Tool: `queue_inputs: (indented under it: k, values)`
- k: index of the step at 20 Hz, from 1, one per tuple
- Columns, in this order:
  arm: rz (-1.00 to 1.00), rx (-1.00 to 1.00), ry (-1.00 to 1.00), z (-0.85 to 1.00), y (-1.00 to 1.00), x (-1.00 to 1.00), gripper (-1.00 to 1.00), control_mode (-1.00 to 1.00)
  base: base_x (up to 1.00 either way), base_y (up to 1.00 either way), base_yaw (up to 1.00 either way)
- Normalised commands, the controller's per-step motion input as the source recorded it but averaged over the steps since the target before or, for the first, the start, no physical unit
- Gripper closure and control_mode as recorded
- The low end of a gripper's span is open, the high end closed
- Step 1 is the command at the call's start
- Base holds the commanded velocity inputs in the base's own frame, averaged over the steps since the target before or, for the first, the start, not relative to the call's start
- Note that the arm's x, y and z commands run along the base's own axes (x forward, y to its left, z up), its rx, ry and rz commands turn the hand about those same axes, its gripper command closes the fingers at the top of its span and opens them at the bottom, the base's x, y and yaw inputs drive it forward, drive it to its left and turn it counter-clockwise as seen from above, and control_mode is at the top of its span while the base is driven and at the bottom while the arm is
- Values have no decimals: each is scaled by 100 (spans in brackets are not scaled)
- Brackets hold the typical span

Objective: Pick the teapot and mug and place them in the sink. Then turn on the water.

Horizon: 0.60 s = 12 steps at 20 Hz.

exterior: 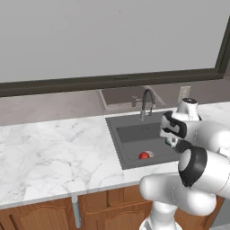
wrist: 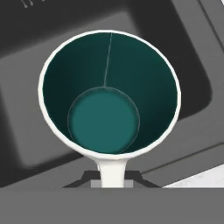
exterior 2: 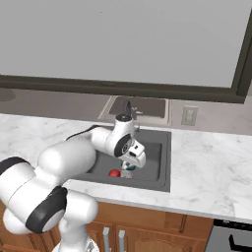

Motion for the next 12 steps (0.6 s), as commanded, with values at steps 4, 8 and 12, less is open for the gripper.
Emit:
queue_inputs:
  k: [4, 8, 12]
  values:
    - [0, 0, 0, -22, 0, 20, 100, -100, 0, 0, 0]
    - [0, 0, 1, -12, 0, 24, 100, -100, 0, 0, 0]
    - [0, 0, 5, -10, 0, 21, 100, -100, 0, 0, 0]
